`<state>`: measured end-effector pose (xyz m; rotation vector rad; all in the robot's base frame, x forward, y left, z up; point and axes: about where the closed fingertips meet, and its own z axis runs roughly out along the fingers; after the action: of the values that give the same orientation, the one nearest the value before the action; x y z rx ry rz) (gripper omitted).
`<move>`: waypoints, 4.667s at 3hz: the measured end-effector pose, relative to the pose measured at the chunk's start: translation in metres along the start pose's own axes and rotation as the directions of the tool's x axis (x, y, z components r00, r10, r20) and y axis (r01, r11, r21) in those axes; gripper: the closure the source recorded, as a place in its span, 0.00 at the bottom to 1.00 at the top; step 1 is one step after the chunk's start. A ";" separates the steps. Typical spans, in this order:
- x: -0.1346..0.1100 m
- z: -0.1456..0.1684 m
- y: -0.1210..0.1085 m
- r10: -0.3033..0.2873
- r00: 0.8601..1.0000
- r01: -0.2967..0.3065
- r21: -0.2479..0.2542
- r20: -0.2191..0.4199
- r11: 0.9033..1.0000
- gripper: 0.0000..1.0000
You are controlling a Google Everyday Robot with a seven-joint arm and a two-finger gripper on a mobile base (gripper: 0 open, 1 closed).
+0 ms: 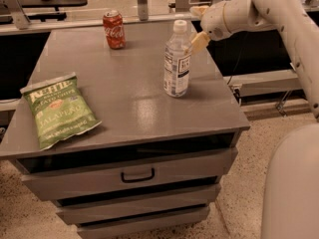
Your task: Pick coke can
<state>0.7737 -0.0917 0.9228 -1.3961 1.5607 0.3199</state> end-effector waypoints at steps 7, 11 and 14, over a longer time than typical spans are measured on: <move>-0.032 0.169 -0.005 0.309 0.888 -0.318 -0.031 0.339 0.948 0.00; -0.082 0.220 -0.025 0.214 0.957 -0.259 0.246 0.195 0.934 0.00; -0.077 0.235 -0.034 0.325 0.893 -0.382 0.141 0.313 0.913 0.15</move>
Offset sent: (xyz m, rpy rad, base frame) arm 0.0312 0.1007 -0.0162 0.3785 0.2097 -0.1786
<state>0.9042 0.1167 0.8821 -0.8604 1.5538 0.5442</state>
